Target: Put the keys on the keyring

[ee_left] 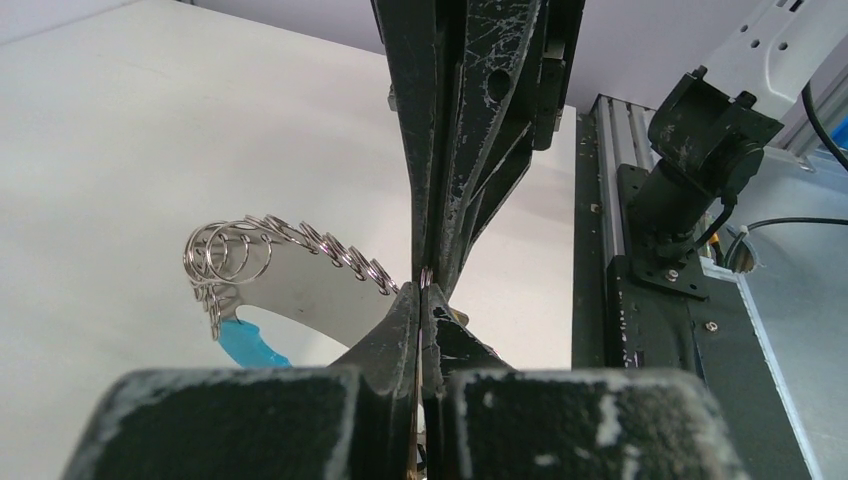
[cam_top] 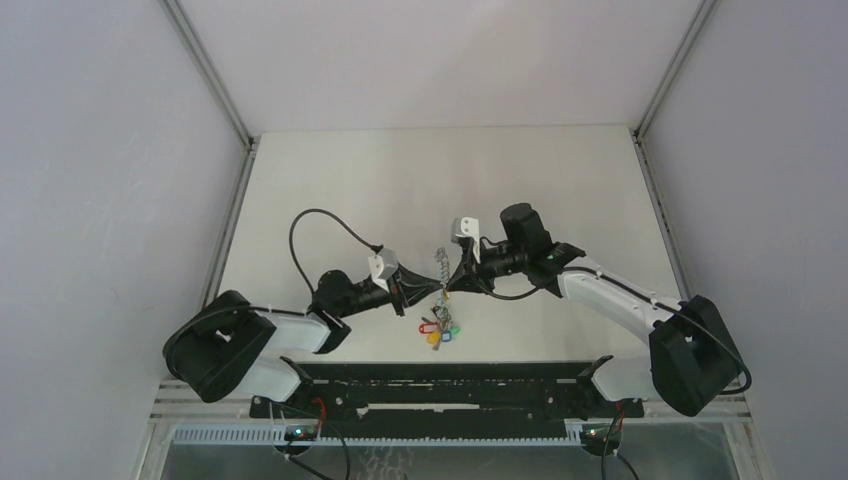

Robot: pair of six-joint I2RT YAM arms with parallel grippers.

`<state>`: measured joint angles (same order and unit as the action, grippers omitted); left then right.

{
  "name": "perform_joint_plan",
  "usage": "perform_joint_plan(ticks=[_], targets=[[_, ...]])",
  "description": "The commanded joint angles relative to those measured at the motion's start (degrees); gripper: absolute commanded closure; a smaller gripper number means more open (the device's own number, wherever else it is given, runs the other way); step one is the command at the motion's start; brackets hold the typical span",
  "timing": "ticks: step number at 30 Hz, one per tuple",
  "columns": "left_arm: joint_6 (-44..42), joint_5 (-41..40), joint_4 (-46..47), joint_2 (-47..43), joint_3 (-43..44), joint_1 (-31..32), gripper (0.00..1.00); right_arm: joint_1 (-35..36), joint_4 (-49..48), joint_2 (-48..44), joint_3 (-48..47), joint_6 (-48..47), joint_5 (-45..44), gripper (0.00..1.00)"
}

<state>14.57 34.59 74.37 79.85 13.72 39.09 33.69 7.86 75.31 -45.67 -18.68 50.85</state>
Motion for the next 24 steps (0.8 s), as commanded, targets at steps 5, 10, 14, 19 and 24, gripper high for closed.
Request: perform_joint_plan(ticks=[5, 10, 14, 19, 24], targets=[[1.4, -2.7, 6.7, -2.7, -1.6, -0.2, 1.00, -0.7, -2.1, 1.6, 1.1, 0.2, 3.4, 1.00], [1.7, -3.5, 7.1, -3.1, -2.1, -0.2, 1.00, -0.9, -2.0, 1.5, 1.6, -0.1, 4.0, 1.00], [2.2, -3.8, 8.2, -2.8, -2.4, -0.2, 1.00, -1.2, -2.0, 1.6, 1.8, -0.1, 4.5, 0.94], [2.5, -3.8, 8.6, -2.9, -2.6, -0.2, 1.00, -1.2, -2.3, 2.2, 1.8, 0.0, 4.8, 0.92], [2.7, -3.4, 8.6, -3.0, -2.4, -0.2, 1.00, -1.1, -3.7, 2.8, 1.7, 0.8, 5.7, 0.94]])
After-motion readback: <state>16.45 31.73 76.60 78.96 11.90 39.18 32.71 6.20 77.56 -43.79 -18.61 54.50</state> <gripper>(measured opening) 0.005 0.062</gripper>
